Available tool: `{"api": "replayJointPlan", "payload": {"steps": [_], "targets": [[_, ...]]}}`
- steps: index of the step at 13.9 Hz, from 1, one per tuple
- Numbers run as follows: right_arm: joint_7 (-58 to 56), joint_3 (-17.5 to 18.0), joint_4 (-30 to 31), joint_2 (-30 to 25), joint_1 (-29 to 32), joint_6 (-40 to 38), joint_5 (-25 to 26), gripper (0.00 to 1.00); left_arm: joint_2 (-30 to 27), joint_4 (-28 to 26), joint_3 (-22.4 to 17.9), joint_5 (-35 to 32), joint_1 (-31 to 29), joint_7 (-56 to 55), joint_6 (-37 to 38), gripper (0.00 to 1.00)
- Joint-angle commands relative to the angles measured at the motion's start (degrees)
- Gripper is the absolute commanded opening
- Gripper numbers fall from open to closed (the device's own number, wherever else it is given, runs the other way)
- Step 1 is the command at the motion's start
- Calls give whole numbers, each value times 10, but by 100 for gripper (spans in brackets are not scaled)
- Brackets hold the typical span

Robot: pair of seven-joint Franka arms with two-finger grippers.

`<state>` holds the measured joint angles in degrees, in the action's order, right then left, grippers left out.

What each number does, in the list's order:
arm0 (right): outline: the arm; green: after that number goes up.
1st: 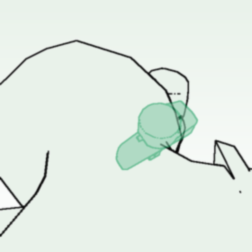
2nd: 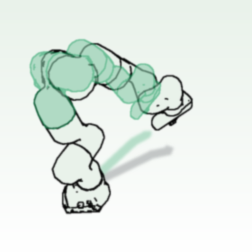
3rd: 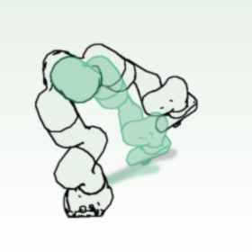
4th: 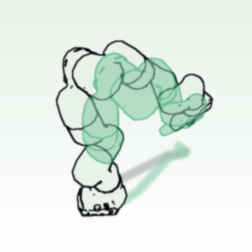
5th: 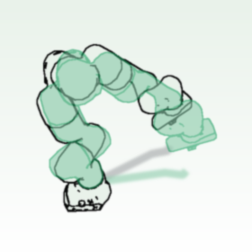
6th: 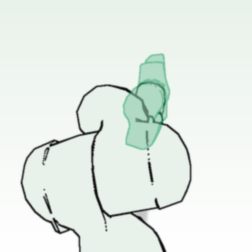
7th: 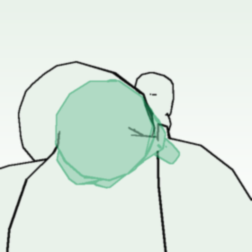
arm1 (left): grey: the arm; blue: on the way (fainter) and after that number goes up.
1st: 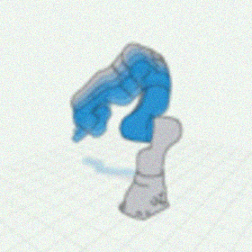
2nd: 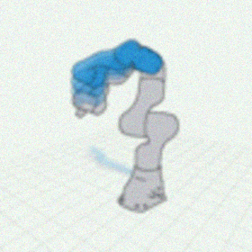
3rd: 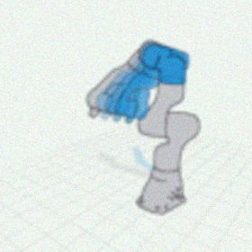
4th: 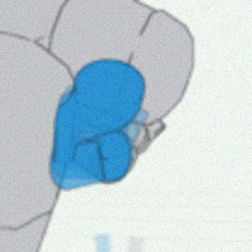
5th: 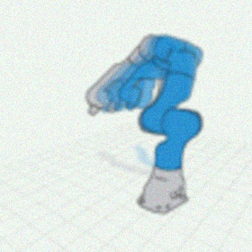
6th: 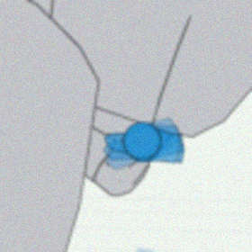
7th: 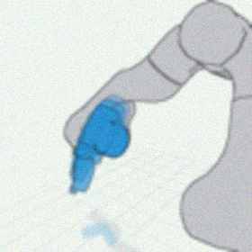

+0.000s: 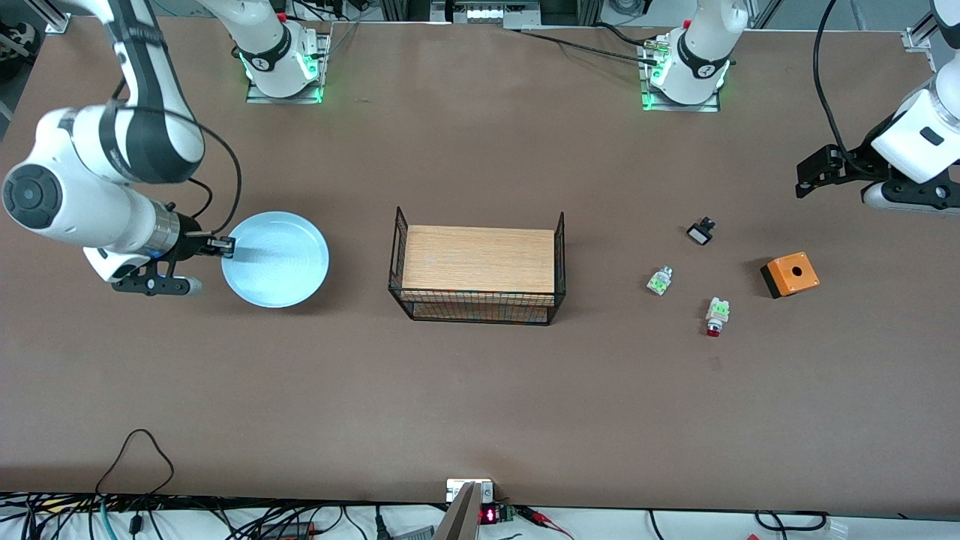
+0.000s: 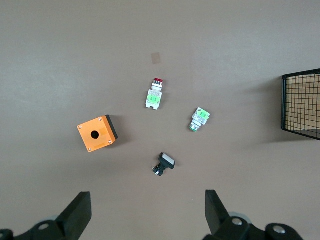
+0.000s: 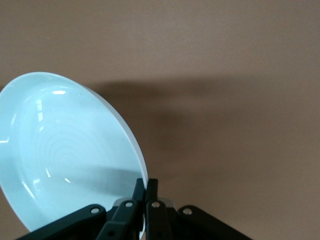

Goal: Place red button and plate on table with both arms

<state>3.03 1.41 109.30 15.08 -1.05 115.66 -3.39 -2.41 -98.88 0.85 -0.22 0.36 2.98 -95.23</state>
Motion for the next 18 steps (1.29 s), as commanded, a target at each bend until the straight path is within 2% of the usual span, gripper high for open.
{"api": "replayJointPlan", "payload": {"steps": [1, 6, 7, 8, 9, 11, 18], "targets": [[-65, 10, 77, -2, 34, 85, 6, 0, 4, 8, 1, -15, -4, -6, 14, 100], [-150, 10, 149, 38, 77, 190, 6, 0, 33, 45, 1, -15, 0, -5, 9, 100], [-152, 10, 148, 42, 83, 186, 6, 20, 35, 48, 1, -15, 1, -5, 9, 100], [-144, 10, 146, 38, 83, 181, 5, 90, 38, 50, 1, -15, 1, -5, 9, 100], [-142, 10, 140, 31, 83, 170, 4, 100, 37, 50, 2, -15, 1, -5, 13, 100], [-120, 10, 105, 10, 78, 107, 1, 100, 36, 51, 4, -16, 2, -4, 14, 100], [-42, 12, -108, -16, 24, -101, 6, 100, 36, 56, 4, -15, 3, -5, 28, 100]]}}
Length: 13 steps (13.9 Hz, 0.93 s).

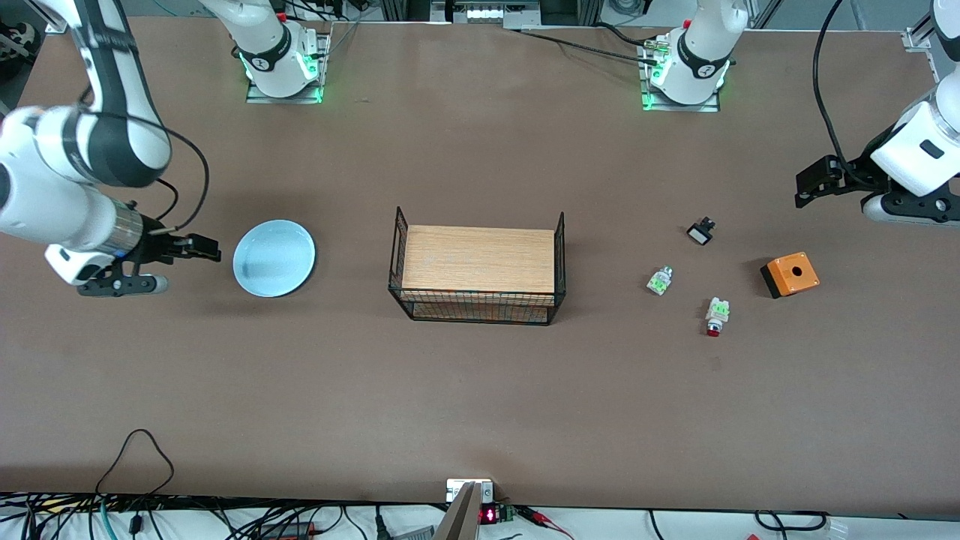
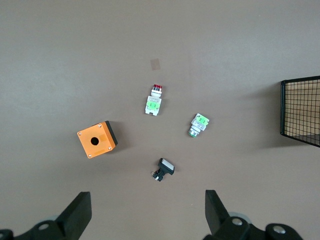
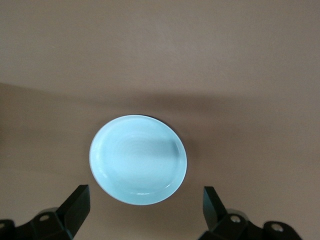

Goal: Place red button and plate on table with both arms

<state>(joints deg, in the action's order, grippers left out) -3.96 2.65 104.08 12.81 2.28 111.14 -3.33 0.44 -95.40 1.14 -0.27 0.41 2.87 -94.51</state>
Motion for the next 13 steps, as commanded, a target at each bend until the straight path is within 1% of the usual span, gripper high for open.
{"api": "replayJointPlan", "payload": {"steps": [1, 2, 3, 5, 6, 7, 8, 9, 10, 11, 12, 13], "targets": [[45, 0, -85, 6, -17, -93, 10, 100, 9, 22, 2, -15, 2, -4, 21, 100], [57, 0, -112, -1, -28, -133, 20, 100, 9, 22, 2, -16, 2, -4, 21, 100], [64, 0, -130, -12, -33, -158, 31, 100, 9, 22, 2, -16, 2, -4, 21, 100], [64, -4, -153, -38, -34, -193, 35, 100, 10, 22, 2, -16, 2, -4, 20, 100], [62, -18, -166, -51, -39, -215, 42, 100, 9, 22, 2, -16, 2, -4, 21, 100], [55, -47, -185, -54, -60, -231, 51, 100, 9, 22, 2, -16, 2, -4, 21, 100], [47, -90, -193, -58, -84, -233, 47, 100, 9, 22, 1, -16, 2, -4, 21, 100], [36, -118, -193, -63, -96, -232, 44, 100, 9, 22, 1, -16, 2, -4, 21, 100], [17, -136, -193, -66, -100, -233, 43, 100, 10, 22, 2, -15, 2, -4, 21, 100], [15, -135, -192, -69, -100, -247, 44, 100, 8, 22, 6, -15, 2, -5, 22, 100], [16, -134, -183, -84, -100, -251, 43, 100, 8, 22, 8, -15, 1, -5, 22, 100], [17, -132, -159, -100, -101, -248, 44, 100, 8, 22, 8, -15, 1, -5, 22, 100]]}}
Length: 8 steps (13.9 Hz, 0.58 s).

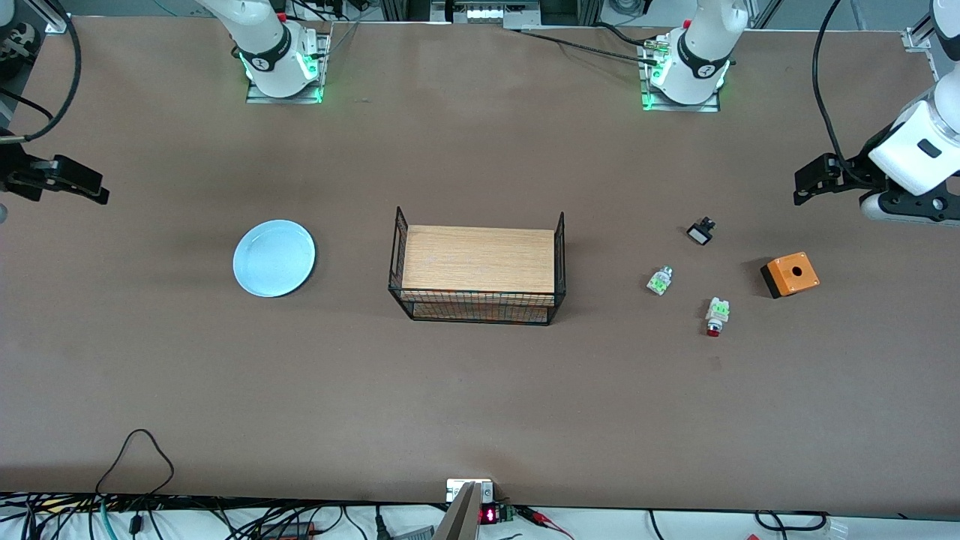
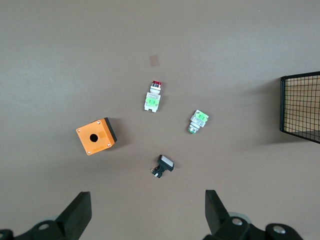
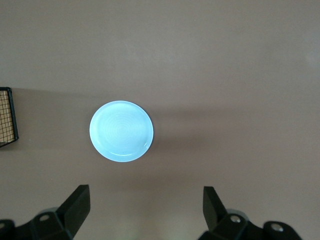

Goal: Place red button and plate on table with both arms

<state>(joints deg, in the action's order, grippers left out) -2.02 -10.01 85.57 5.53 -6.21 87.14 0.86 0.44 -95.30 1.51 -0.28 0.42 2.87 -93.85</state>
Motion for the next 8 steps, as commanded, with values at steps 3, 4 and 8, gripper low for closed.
{"api": "replayJointPlan", "payload": {"steps": [3, 4, 8], "targets": [[-8, 8, 52, -51, -17, -21, 5, 100, 9, 20, 5, -15, 1, -5, 16, 100], [-7, 9, 52, -53, -17, -28, 6, 100, 9, 20, 5, -15, 1, -5, 16, 100], [-3, 9, 50, -53, -16, -27, 6, 100, 10, 21, 6, -14, 1, -10, 13, 100]]}}
